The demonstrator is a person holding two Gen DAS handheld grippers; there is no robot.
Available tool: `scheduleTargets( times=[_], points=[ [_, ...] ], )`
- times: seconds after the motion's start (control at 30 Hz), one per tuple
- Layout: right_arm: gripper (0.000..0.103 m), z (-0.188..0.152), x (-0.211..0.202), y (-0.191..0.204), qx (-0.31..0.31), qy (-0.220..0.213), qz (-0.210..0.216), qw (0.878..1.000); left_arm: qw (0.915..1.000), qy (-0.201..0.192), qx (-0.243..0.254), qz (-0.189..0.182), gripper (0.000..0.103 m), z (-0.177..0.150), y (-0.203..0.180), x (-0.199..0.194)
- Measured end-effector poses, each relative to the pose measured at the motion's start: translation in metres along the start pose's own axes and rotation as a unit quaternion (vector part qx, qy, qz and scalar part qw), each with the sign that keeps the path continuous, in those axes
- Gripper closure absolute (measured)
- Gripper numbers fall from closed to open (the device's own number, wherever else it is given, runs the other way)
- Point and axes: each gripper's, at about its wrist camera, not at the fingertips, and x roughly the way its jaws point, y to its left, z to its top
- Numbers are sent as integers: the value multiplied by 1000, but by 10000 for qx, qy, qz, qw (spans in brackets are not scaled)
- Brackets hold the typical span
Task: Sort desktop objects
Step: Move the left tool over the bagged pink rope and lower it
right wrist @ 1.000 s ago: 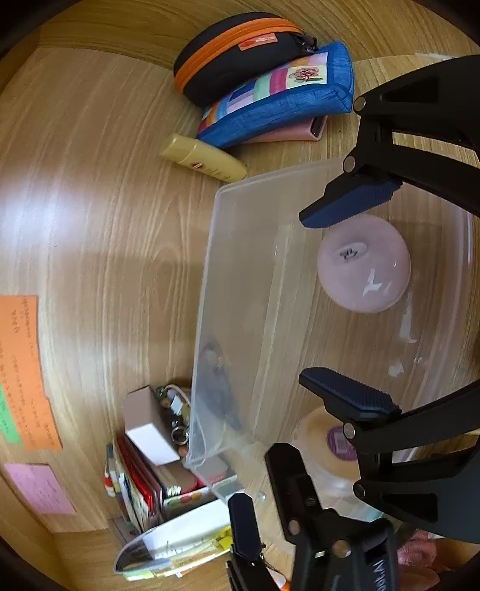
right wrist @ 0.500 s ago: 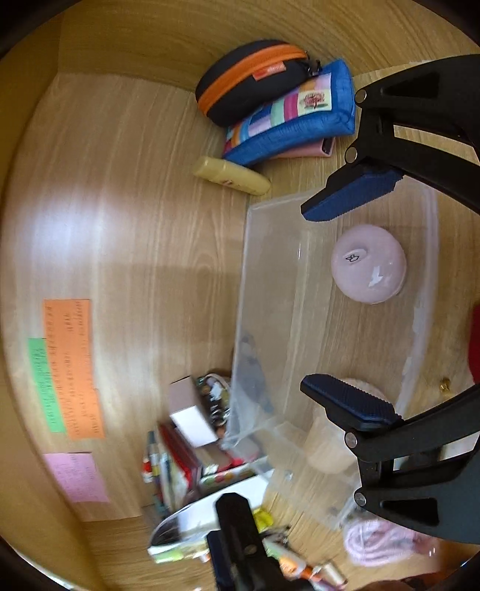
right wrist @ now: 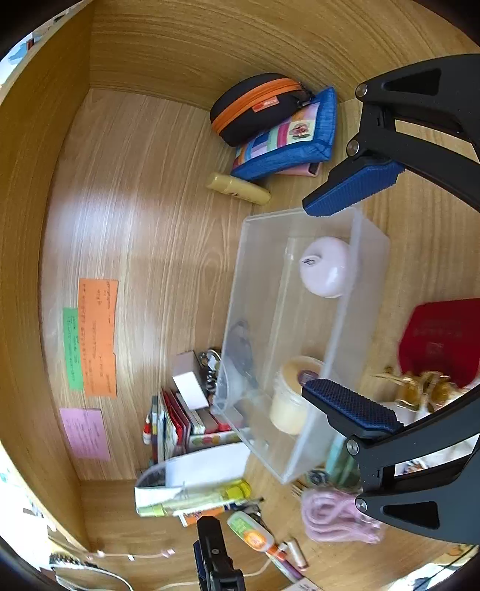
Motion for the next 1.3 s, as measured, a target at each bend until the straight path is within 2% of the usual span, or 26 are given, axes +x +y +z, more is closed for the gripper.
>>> scheduleTargets(
  times=[0.1, 0.27, 0.37, 0.57, 0.7, 0.77, 0.83, 1.07, 1.2, 1.3],
  points=[
    [14, -7, -7, 5, -210, -72, -119, 9997, 9999, 85, 9, 133, 1, -17, 6, -1],
    [14, -18, -16, 12, -473, 27, -17, 9989, 9992, 394, -33, 36, 1, -44, 11, -4],
    [14, -26, -16, 15, -508, 234, 79, 9984, 9983, 584, -20, 79, 1, -56, 9, -3],
    [14, -41, -9, 17, -429, 629, 316, 9966, 9925, 1208, -63, 201, 1, -74, 2, 10],
    [14, -47, -9, 19, -401, 778, 547, 9947, 9845, 1743, -127, 167, 1, -86, -1, 26],
    [14, -49, -9, 22, -440, 837, 658, 9933, 9744, 2219, -357, 36, 1, -92, 1, 39],
    [14, -51, -5, 26, -489, 922, 697, 9921, 9670, 2459, -634, -209, 1, -94, 1, 47],
    [14, -55, 10, 21, -323, 1259, 864, 9877, 9682, 2461, -415, -149, 1, -93, -5, 47],
    [14, -53, 7, 5, -103, 1208, 840, 9891, 9715, 2355, -239, 136, 1, -93, 13, 39],
    [14, -48, 3, -3, 56, 1133, 813, 9902, 9708, 2364, -221, 335, 1, -94, 27, 33]
  ],
)
